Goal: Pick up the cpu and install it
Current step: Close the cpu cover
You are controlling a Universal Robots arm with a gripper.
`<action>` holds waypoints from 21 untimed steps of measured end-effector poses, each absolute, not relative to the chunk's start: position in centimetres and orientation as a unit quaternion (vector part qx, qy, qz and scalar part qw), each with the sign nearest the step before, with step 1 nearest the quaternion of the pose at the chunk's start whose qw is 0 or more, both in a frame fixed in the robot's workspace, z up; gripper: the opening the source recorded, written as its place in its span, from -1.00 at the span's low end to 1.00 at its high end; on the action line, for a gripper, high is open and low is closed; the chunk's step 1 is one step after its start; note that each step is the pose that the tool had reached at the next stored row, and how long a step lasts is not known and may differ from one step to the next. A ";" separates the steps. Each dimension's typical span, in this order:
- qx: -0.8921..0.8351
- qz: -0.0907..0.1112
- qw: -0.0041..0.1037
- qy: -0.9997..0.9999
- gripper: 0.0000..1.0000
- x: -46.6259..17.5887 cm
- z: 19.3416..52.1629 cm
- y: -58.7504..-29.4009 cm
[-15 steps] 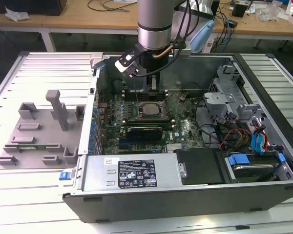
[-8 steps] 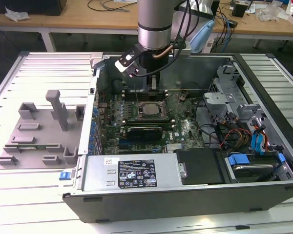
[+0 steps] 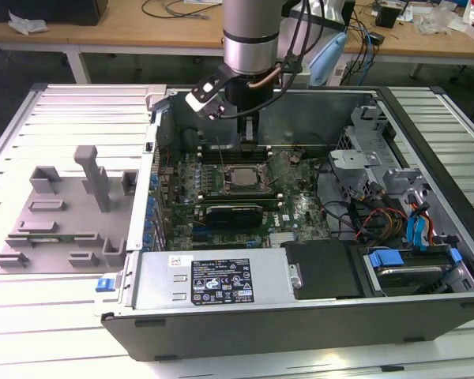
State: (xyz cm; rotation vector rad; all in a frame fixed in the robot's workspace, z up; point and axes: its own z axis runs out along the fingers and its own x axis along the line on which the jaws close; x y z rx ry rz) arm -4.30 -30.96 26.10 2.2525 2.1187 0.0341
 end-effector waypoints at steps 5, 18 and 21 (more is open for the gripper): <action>0.728 0.011 0.025 0.685 -0.79 -4.3 27.1 -30.9; 0.728 0.011 0.025 0.685 -0.79 -4.2 27.7 -30.9; 0.728 0.011 0.025 0.685 -0.79 -3.5 27.7 -30.9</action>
